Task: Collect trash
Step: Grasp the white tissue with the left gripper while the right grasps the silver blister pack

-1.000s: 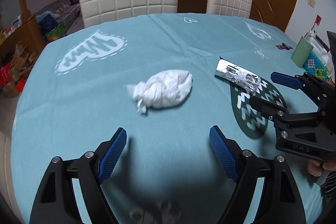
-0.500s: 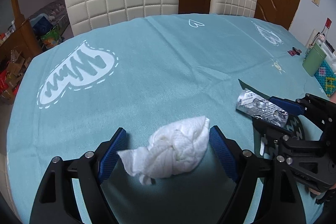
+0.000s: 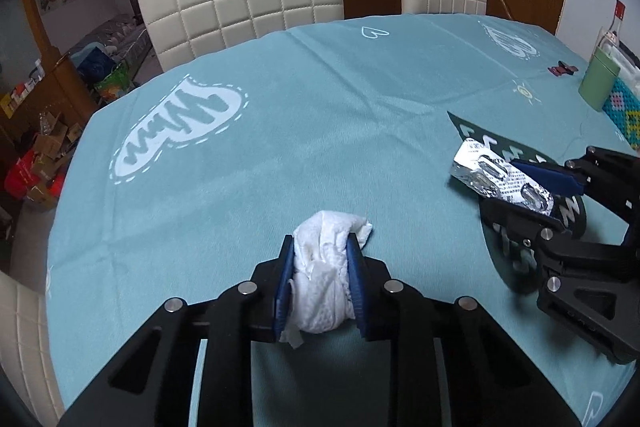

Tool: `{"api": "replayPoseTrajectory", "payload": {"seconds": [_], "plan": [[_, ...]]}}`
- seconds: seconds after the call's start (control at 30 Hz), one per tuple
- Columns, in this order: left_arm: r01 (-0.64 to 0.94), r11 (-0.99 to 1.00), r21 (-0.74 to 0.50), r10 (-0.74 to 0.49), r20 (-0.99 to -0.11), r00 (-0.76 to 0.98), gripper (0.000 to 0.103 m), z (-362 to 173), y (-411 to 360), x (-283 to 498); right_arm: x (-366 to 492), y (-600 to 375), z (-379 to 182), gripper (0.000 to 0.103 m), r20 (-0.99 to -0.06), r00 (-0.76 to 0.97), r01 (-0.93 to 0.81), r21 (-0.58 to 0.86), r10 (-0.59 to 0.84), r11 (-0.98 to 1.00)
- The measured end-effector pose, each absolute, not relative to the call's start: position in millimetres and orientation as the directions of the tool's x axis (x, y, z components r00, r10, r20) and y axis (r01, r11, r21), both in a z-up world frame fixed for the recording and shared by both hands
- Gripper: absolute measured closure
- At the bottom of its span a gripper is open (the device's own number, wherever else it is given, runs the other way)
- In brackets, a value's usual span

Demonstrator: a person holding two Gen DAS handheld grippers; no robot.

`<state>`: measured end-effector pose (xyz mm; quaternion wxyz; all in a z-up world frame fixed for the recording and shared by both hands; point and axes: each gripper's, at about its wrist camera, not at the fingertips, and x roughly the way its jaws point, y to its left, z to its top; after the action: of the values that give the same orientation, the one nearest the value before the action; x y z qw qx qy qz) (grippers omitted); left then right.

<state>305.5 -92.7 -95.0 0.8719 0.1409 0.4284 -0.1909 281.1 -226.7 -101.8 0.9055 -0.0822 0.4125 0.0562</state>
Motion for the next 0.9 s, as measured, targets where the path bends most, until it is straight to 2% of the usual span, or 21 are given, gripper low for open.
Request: {"api": "replayPoseTrajectory", "payload": {"seconds": [0.9], "plan": [[0.244, 0.968, 0.065, -0.111, -0.759, 0.642, 0.078, -73, 67, 185, 199, -64, -73, 0.066, -0.744, 0.651, -0.388, -0.155, 0.151, 0.909]]}}
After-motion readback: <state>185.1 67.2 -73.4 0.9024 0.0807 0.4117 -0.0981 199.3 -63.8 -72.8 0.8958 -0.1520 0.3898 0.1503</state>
